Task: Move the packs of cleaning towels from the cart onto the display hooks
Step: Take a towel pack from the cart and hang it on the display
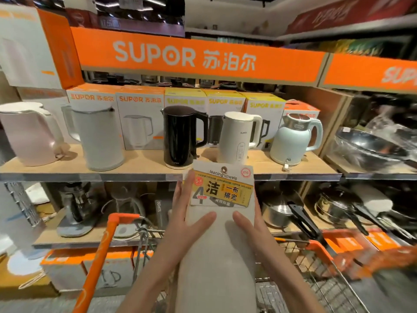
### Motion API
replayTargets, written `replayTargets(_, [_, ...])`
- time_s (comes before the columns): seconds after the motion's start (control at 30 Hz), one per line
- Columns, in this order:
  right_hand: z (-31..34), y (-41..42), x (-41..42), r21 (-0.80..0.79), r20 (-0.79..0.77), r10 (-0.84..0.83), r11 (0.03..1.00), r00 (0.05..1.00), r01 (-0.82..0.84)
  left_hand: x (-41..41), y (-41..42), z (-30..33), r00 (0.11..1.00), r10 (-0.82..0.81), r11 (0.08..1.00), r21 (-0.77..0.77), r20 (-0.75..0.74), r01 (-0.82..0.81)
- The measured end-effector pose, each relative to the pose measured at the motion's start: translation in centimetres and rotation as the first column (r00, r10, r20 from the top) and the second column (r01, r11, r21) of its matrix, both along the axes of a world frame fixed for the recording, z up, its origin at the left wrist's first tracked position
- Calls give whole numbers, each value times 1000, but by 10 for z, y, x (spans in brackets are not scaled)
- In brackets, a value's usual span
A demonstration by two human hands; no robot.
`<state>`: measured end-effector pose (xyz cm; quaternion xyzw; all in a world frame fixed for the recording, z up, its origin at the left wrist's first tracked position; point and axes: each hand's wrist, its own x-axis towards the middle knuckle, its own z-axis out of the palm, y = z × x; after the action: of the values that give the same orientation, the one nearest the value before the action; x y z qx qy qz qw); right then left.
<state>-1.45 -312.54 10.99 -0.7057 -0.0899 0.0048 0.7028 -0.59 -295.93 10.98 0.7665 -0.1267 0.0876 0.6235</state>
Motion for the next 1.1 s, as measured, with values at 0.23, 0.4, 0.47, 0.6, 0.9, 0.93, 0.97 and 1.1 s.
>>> replayTargets(0.23, [-2,-4,-51,63,14,-224,973,974,223,-22,-14,5,988,-146,989,-9,44,147])
replayTargets(0.4, [-12,-31,-106,121,112,-541,840,833,529,-52,-50,5,961,-260,966,29,96,258])
replayTargets(0.47, [-9,-45,-128,113,185,-592,805,784,582,-67,-65,4,929,-345,938,85,131,336])
replayTargets(0.6, [-1,-69,-183,156,140,-661,750,737,643,-106,-90,-6,861,-482,876,129,164,465])
replayTargets(0.9, [6,-83,-344,159,122,-846,533,519,831,-225,-120,-16,669,-743,666,-112,-14,737])
replayTargets(0.93, [6,-82,-360,155,120,-858,513,499,844,-237,-121,-15,625,-780,625,-116,-35,772])
replayTargets(0.97, [7,-81,-376,155,120,-870,493,479,856,-248,-121,-14,588,-808,589,-106,-47,801])
replayTargets(1.1, [7,-70,-426,156,111,-907,419,406,894,-291,-121,-14,503,-862,504,5,-63,864])
